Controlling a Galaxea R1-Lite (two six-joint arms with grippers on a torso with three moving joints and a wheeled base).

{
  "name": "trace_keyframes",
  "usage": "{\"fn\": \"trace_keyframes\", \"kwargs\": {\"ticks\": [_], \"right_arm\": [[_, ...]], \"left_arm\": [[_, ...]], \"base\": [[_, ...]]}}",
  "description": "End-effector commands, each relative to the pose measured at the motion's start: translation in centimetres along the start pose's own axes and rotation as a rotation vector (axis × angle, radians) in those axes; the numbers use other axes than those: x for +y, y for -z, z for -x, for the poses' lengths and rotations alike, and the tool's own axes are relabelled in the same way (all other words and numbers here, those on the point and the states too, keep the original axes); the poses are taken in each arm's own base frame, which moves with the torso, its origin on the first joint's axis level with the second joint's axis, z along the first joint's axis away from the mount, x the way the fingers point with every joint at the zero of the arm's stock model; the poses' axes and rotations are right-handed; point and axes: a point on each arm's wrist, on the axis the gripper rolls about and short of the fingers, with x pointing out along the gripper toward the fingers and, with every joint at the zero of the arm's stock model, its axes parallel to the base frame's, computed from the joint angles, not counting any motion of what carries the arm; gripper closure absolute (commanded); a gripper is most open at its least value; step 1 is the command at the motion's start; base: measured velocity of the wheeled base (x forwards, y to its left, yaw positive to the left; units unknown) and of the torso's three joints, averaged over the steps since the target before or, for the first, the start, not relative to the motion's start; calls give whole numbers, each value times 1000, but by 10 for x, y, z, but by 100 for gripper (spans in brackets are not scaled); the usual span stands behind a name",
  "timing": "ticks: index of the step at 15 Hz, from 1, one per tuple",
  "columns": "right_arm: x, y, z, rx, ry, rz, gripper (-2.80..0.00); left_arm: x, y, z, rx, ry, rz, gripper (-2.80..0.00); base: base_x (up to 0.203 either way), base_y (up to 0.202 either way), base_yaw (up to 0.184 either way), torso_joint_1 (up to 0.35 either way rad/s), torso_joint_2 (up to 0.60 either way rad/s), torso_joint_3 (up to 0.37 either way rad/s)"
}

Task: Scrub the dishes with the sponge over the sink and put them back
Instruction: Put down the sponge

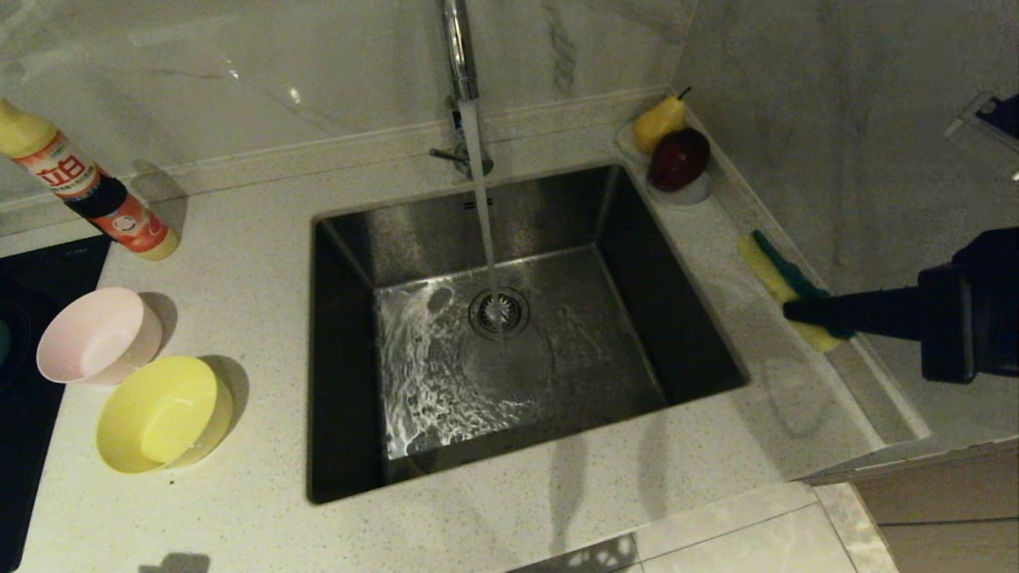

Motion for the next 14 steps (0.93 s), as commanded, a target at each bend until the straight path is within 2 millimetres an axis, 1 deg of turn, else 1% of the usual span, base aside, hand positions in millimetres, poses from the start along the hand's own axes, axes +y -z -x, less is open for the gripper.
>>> {"fn": "trace_keyframes", "kwargs": {"ticks": [1, 2, 4, 9, 10, 12, 14], "right_arm": [[-4, 10, -2, 30, 17, 29, 0], [-8, 14, -2, 41, 36, 40, 0], [-11, 24, 2, 60, 45, 88, 0], [-15, 37, 3, 90, 100, 123, 0], [-17, 41, 2, 106, 127, 146, 0], [-22, 48, -7, 150, 213, 174, 0], [-24, 59, -10, 172, 236, 180, 0]], "left_arm": [[0, 0, 0, 5, 0, 2, 0], [0, 1, 0, 5, 1, 3, 0], [0, 0, 0, 5, 0, 6, 0], [0, 0, 0, 5, 1, 7, 0], [0, 0, 0, 5, -1, 7, 0], [0, 0, 0, 5, -1, 7, 0], [0, 0, -1, 6, 1, 7, 0]], "base": [[0, 0, 0, 0, 0, 0], [0, 0, 0, 0, 0, 0], [0, 0, 0, 0, 0, 0], [0, 0, 0, 0, 0, 0], [0, 0, 0, 0, 0, 0], [0, 0, 0, 0, 0, 0], [0, 0, 0, 0, 0, 0]]}}
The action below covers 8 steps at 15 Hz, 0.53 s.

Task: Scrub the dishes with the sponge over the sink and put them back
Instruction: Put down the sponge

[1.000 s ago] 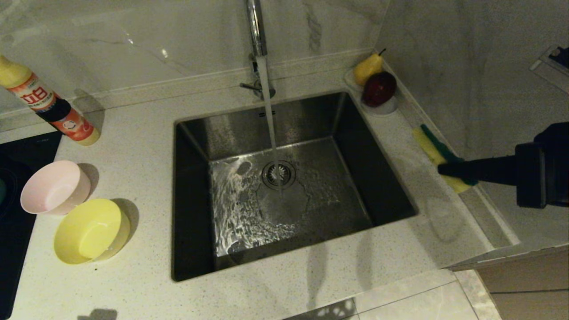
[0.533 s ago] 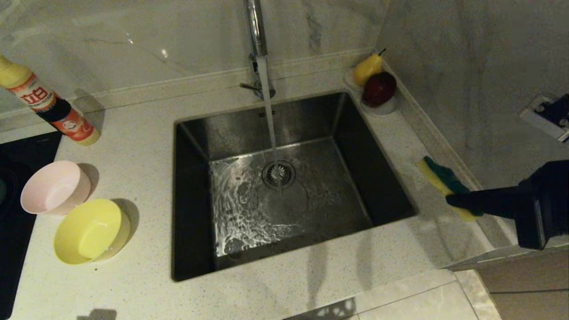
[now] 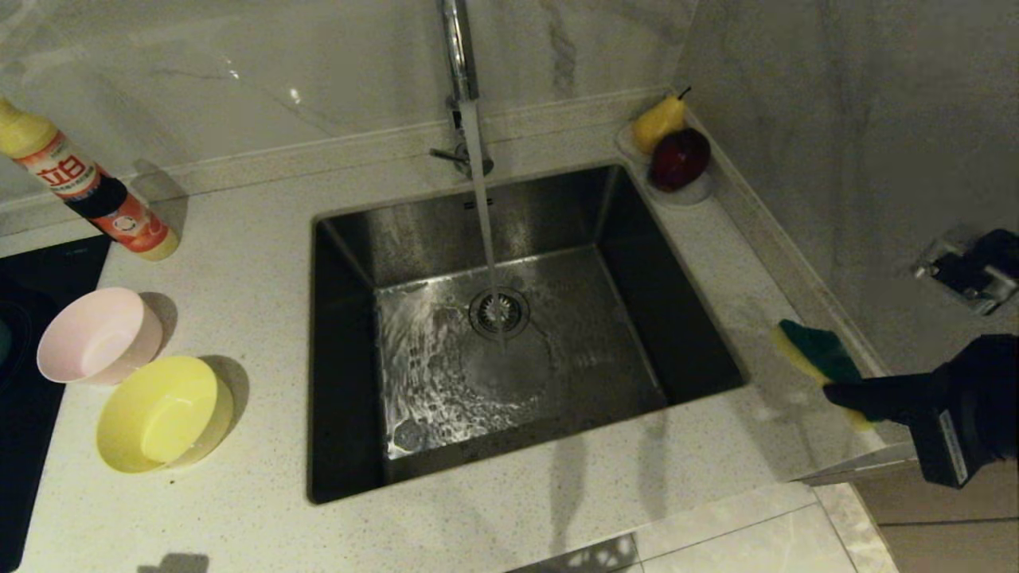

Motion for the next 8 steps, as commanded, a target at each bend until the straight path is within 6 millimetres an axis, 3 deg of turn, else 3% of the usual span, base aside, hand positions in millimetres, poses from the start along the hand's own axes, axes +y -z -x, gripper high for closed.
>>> {"fn": "trace_keyframes", "kwargs": {"ticks": [1, 4, 8], "right_arm": [[0, 12, -10, 16, 16, -1, 0], [-2, 23, -37, 17, 137, -4, 0], [-1, 29, -55, 29, 174, 1, 0]], "left_arm": [[0, 0, 0, 5, 1, -1, 0], [0, 0, 0, 5, 1, -1, 0], [0, 0, 0, 5, 0, -1, 0]], "base": [[0, 0, 0, 0, 0, 0], [0, 0, 0, 0, 0, 0], [0, 0, 0, 0, 0, 0]]}}
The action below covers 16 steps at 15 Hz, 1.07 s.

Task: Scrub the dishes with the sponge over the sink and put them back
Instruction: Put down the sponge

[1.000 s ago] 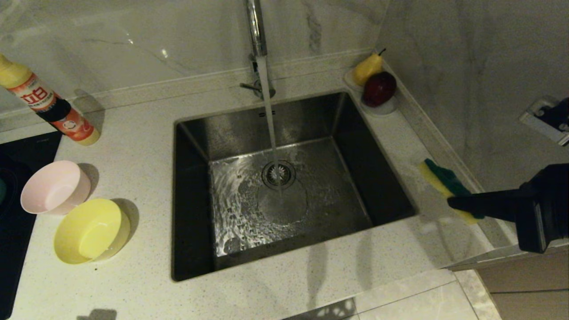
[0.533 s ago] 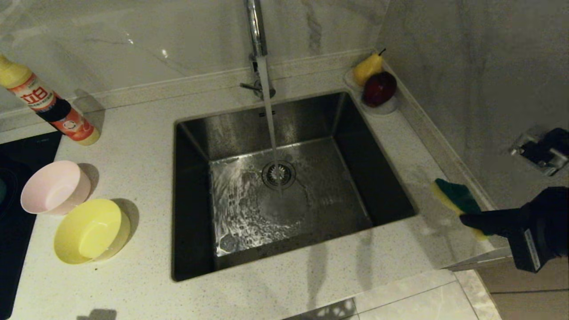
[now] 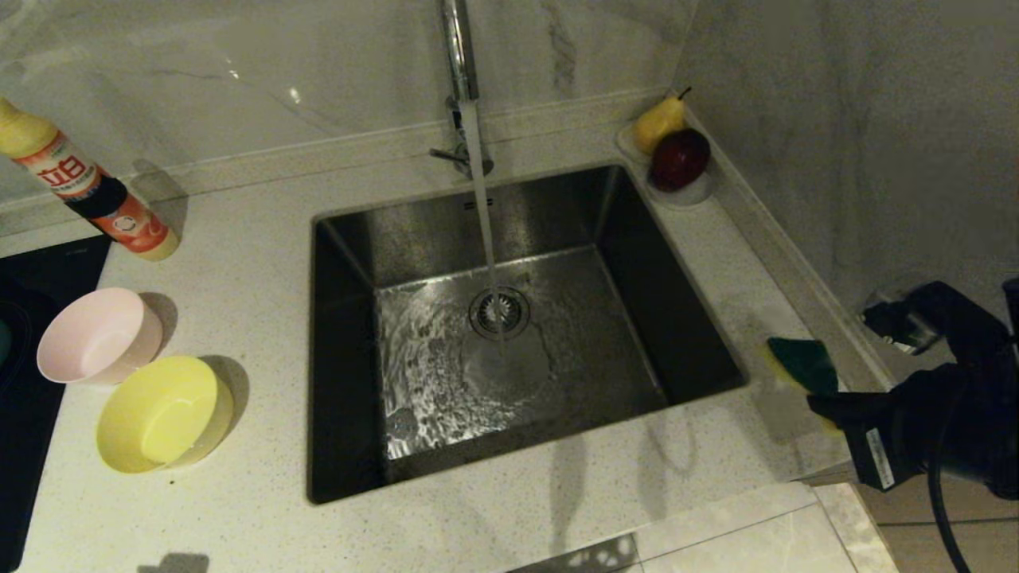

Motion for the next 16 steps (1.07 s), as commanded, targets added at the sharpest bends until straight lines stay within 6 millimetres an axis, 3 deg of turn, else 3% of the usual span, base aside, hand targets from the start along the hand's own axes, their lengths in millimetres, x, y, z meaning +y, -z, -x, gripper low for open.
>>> {"fn": "trace_keyframes", "kwargs": {"ticks": [1, 7, 10, 16], "right_arm": [[3, 5, -20, 43, 6, 4, 0], [6, 12, -48, 89, 31, 5, 0], [-6, 11, -60, 70, 84, -31, 0], [-11, 3, -68, 57, 97, -45, 0]], "left_arm": [[0, 0, 0, 4, 0, 0, 0], [0, 0, 0, 5, -1, 0, 0], [0, 0, 0, 4, -1, 0, 0], [0, 0, 0, 4, 0, 0, 0]], "base": [[0, 0, 0, 0, 0, 0], [0, 0, 0, 0, 0, 0], [0, 0, 0, 0, 0, 0], [0, 0, 0, 0, 0, 0]]}}
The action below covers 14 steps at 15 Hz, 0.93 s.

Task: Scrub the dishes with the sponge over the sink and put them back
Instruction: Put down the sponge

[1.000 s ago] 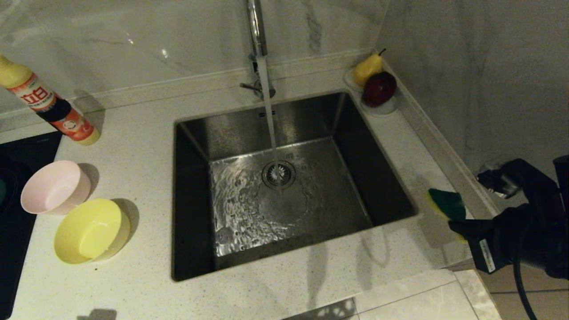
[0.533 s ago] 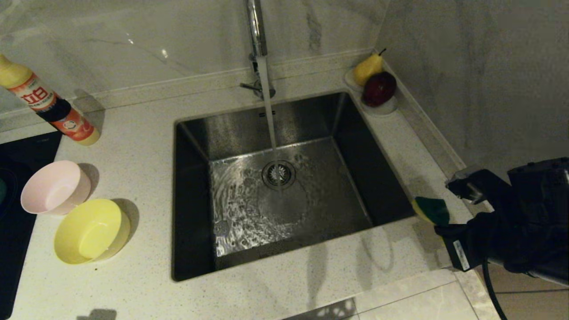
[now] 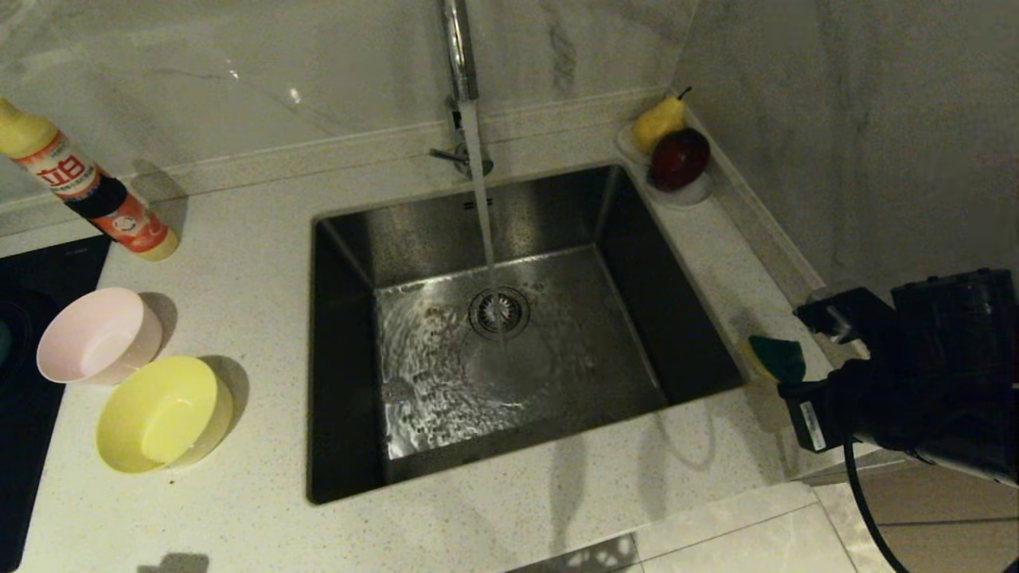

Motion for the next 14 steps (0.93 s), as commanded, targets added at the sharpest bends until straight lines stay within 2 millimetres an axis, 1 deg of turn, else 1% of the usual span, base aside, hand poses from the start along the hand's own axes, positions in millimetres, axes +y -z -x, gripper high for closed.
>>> {"fn": "trace_keyframes", "kwargs": {"ticks": [1, 4, 5, 10, 12, 14], "right_arm": [[1, 0, -5, 10, 3, 3, 0], [0, -7, -5, -11, 6, -4, 0], [1, -6, -6, -7, 7, -3, 0], [2, -5, -15, -7, 9, -13, 0], [4, -6, -19, -7, 8, -15, 0], [3, -12, -22, -28, 12, -17, 0]], "left_arm": [[0, 0, 0, 4, 1, 0, 0], [0, 0, 0, 4, 0, 0, 0], [0, 0, 0, 4, -1, 0, 0], [0, 0, 0, 4, 1, 0, 0], [0, 0, 0, 4, -1, 0, 0], [0, 0, 0, 4, 1, 0, 0]], "base": [[0, 0, 0, 0, 0, 0], [0, 0, 0, 0, 0, 0], [0, 0, 0, 0, 0, 0], [0, 0, 0, 0, 0, 0], [0, 0, 0, 0, 0, 0], [0, 0, 0, 0, 0, 0]]}}
